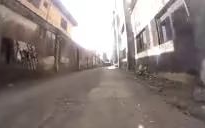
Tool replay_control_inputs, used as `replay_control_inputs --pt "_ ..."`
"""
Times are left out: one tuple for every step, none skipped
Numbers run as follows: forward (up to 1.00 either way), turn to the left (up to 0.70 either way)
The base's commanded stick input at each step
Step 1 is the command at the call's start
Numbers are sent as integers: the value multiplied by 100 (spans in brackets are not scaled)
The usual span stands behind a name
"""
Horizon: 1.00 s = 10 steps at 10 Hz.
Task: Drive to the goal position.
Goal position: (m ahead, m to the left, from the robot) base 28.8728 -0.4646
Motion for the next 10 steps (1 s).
replay_control_inputs --pt "100 0" --pt "100 0" --pt "100 0" --pt "100 0" --pt "100 0" --pt "100 0" --pt "100 0" --pt "100 0" --pt "100 0" --pt "100 0"
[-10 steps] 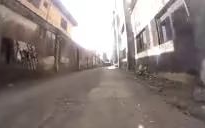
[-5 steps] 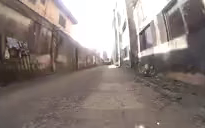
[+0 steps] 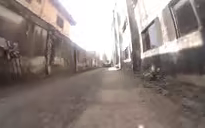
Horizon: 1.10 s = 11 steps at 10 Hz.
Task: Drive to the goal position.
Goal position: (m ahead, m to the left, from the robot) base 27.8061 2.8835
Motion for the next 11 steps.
replay_control_inputs --pt "100 0" --pt "100 0" --pt "100 0" --pt "100 0" --pt "100 0" --pt "100 0" --pt "100 0" --pt "100 0" --pt "100 0" --pt "100 0" --pt "100 0"
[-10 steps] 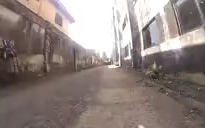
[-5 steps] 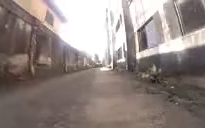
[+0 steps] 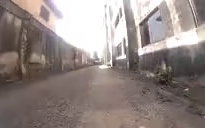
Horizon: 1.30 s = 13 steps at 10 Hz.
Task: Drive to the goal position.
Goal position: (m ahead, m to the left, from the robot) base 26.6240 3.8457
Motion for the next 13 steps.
replay_control_inputs --pt "100 0" --pt "100 0" --pt "100 0" --pt "100 0" --pt "100 0" --pt "100 0" --pt "100 0" --pt "100 0" --pt "100 0" --pt "100 0" --pt "100 0" --pt "100 0" --pt "100 0"
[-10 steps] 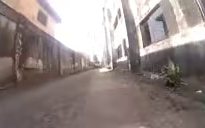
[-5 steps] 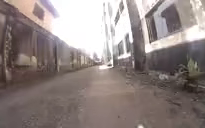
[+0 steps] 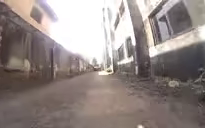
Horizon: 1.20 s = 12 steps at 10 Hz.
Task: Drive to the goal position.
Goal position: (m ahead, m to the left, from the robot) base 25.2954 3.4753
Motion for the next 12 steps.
replay_control_inputs --pt "100 0" --pt "100 0" --pt "100 0" --pt "100 0" --pt "100 0" --pt "100 0" --pt "100 0" --pt "100 27" --pt "100 27" --pt "100 0" --pt "100 0" --pt "100 0"
